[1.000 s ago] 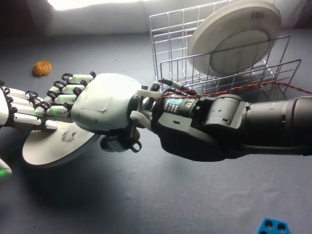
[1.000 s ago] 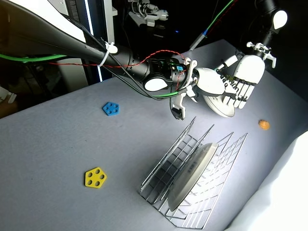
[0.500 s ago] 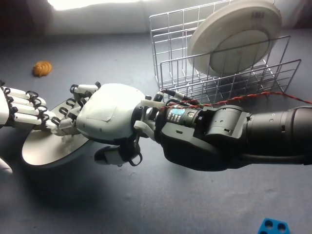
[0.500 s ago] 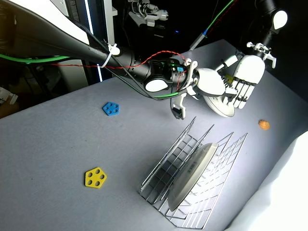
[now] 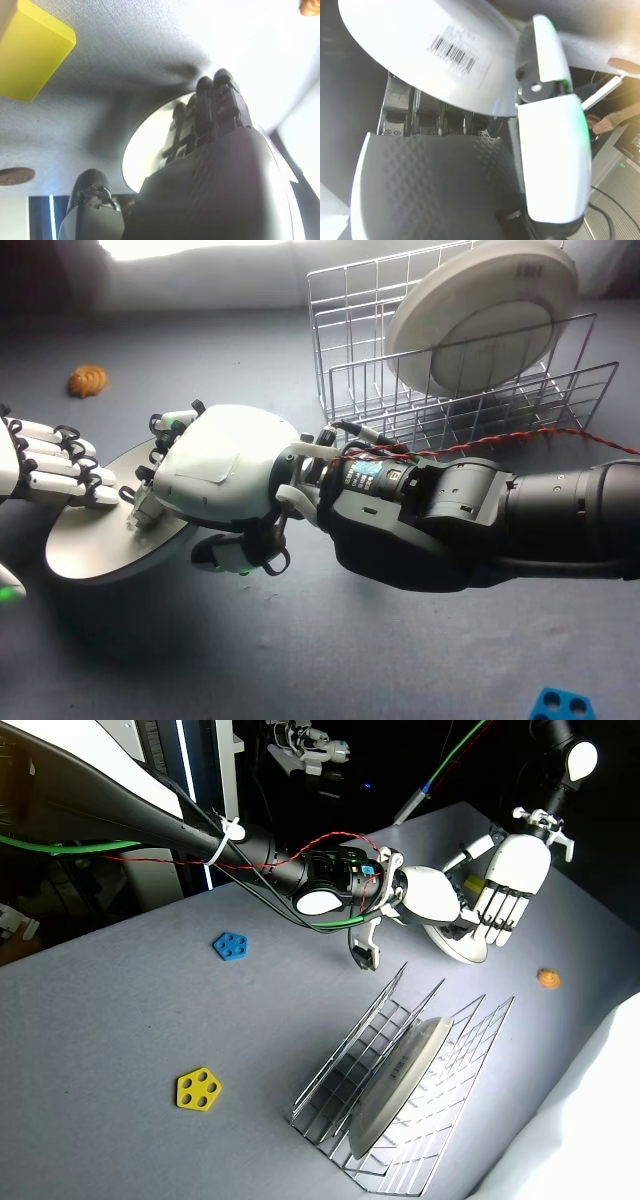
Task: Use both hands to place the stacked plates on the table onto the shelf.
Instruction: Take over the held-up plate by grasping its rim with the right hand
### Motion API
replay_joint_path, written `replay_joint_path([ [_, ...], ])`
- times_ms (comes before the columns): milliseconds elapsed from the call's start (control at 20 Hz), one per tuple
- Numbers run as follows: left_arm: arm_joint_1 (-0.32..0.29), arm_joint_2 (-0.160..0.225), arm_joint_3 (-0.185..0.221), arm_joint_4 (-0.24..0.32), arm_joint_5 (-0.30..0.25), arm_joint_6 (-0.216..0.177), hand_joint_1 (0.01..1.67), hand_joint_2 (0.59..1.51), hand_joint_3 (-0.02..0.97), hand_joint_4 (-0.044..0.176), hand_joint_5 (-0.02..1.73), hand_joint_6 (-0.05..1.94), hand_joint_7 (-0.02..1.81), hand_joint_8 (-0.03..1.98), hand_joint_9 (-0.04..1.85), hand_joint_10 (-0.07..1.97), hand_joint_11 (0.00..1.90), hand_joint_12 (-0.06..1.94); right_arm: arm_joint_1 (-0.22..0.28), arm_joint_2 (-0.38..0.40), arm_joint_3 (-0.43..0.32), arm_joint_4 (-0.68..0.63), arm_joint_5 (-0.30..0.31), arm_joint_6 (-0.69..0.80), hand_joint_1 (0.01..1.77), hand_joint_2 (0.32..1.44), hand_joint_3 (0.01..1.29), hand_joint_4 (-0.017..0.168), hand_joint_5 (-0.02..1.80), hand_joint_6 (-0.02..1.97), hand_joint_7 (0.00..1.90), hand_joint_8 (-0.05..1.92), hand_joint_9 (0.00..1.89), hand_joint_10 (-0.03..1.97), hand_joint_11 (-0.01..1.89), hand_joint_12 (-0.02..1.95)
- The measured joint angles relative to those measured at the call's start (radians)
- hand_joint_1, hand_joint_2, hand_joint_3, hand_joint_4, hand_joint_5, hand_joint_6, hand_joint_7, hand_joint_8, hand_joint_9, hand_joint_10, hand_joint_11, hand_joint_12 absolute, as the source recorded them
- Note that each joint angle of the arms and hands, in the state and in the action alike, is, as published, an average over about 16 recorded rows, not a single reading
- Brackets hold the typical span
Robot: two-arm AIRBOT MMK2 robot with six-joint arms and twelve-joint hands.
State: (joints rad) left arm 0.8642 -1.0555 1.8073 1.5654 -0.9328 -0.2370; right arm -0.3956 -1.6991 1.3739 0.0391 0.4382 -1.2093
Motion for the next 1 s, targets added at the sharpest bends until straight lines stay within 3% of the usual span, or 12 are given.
replay_joint_path([
  [450, -0.010, -0.001, 0.002, 0.007, 0.000, 0.000, 0.01, 1.048, 0.019, -0.005, 0.05, -0.02, 0.02, -0.02, 0.09, 0.02, 0.02, 0.11, -0.001, 0.000, 0.000, 0.014, 0.037, -0.001, 1.18, 1.05, 0.01, -0.004, 0.83, 0.49, 0.89, 0.42, 0.89, 0.62, 0.51, 1.24],
  [800, -0.047, -0.004, 0.010, 0.025, -0.002, 0.000, 0.01, 1.053, 0.019, -0.002, 0.07, -0.01, 0.05, -0.01, 0.09, 0.02, 0.02, 0.12, -0.001, 0.000, 0.000, 0.024, 0.051, -0.002, 1.23, 1.02, 0.01, 0.001, 0.85, 0.77, 0.91, 0.70, 0.98, 0.69, 0.65, 1.20],
  [1000, -0.081, -0.004, 0.020, 0.033, 0.005, 0.000, 0.01, 1.055, 0.019, -0.001, 0.08, 0.00, 0.07, -0.01, 0.09, 0.01, 0.02, 0.13, -0.001, 0.001, 0.000, 0.025, 0.052, -0.002, 1.24, 1.01, 0.01, 0.003, 0.85, 0.78, 0.92, 0.73, 1.01, 0.55, 0.65, 1.20],
])
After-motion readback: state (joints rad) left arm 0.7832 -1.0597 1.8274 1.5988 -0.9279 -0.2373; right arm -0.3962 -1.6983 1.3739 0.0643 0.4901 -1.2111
